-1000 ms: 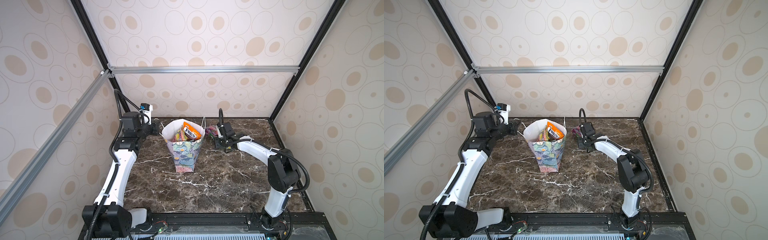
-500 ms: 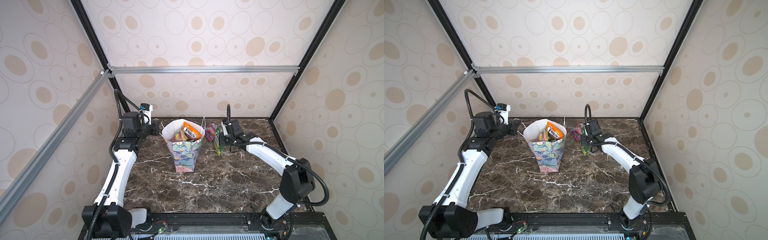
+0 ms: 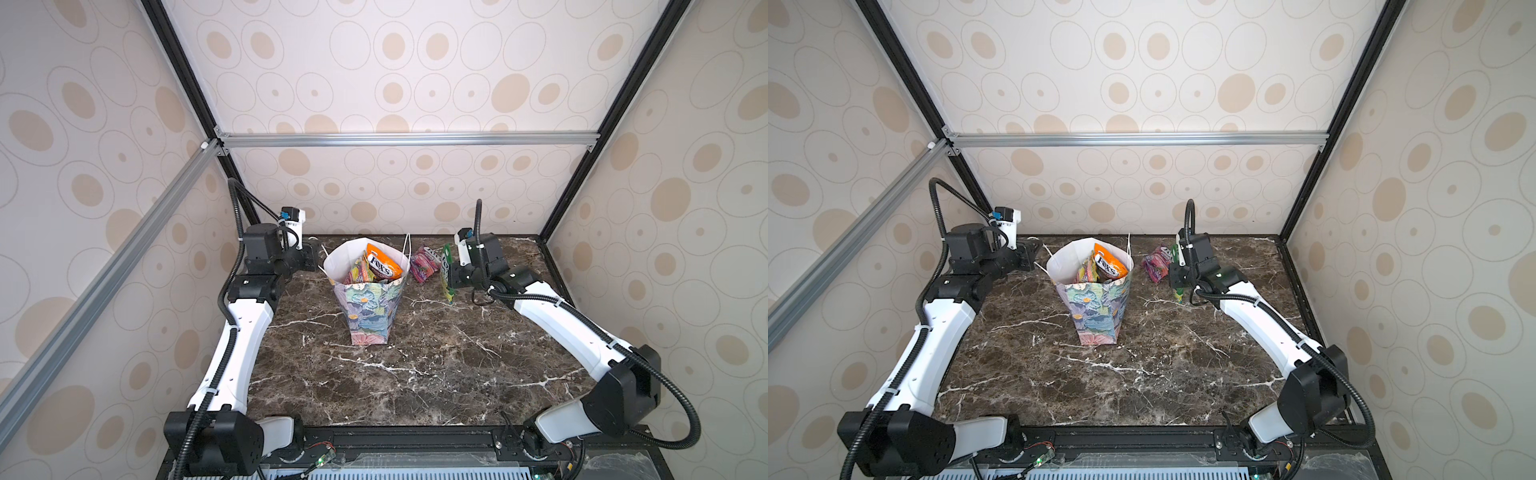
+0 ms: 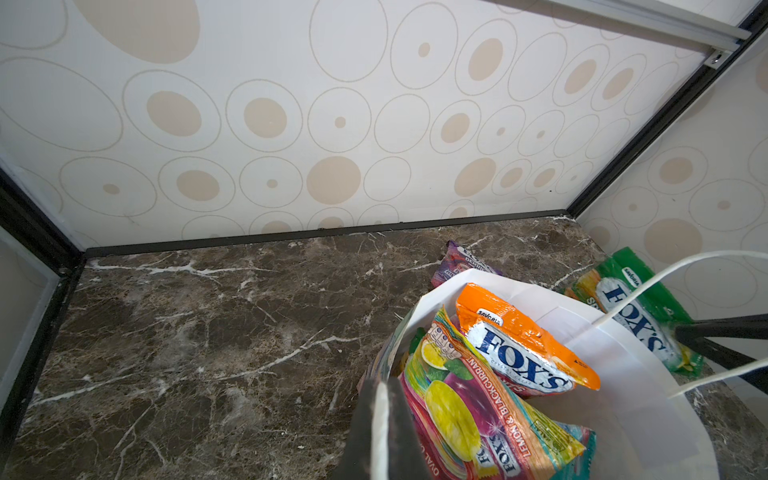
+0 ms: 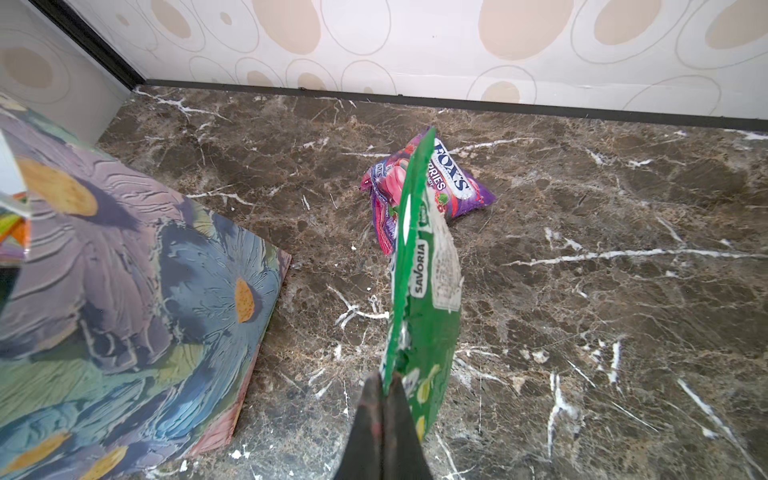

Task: Place the snacks into the paper bag
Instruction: 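Lift the green Spring Tea packet high off the table with the right gripper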

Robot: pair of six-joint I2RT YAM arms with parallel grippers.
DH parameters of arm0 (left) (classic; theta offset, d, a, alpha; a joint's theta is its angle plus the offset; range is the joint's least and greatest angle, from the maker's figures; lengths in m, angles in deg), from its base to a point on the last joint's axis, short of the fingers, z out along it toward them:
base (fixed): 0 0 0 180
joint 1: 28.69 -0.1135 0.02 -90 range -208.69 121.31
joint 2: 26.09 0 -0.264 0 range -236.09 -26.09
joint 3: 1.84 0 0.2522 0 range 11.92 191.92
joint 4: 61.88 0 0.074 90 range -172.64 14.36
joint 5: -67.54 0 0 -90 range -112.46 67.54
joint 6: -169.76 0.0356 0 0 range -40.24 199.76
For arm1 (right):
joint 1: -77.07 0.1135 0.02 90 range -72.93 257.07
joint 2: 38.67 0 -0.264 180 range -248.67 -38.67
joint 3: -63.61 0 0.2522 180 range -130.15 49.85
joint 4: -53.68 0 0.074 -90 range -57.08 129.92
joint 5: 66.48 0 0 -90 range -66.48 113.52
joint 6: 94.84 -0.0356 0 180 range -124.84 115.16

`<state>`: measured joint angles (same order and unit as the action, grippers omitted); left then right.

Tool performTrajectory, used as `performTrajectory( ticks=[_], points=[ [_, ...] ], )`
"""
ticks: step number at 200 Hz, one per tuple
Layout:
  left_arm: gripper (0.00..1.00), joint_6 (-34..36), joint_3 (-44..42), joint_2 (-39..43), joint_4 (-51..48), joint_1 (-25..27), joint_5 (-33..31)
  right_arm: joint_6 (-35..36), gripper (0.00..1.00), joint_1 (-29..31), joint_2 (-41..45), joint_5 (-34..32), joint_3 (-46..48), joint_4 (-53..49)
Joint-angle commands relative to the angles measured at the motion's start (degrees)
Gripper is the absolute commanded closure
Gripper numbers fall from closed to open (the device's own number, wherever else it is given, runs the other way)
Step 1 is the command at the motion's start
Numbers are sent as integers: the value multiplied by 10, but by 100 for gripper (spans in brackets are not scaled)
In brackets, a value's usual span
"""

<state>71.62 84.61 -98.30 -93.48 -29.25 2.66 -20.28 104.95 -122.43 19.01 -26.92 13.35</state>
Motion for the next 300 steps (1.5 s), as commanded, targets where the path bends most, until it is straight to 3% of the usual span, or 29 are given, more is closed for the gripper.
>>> performTrajectory(
  ticks=[1, 82, 142, 249, 300],
  points=[
    [100, 10, 33, 22, 33, 0, -6, 8, 100, -2, 29, 5, -34, -3],
    [100, 9, 33, 22, 34, -1, -8, 20, 100, -1, 49, 25, -93, -38],
    [100, 8, 33, 22, 35, -1, -6, 54, 100, 11, 37, 35, -199, -78],
    [100, 8, 34, 20, 33, 0, -1, 81, 100, 69, -87, 46, -474, -111],
    [100, 8, 33, 22, 34, -1, 0, 76, 100, 85, -128, 50, -544, -88]
  ],
)
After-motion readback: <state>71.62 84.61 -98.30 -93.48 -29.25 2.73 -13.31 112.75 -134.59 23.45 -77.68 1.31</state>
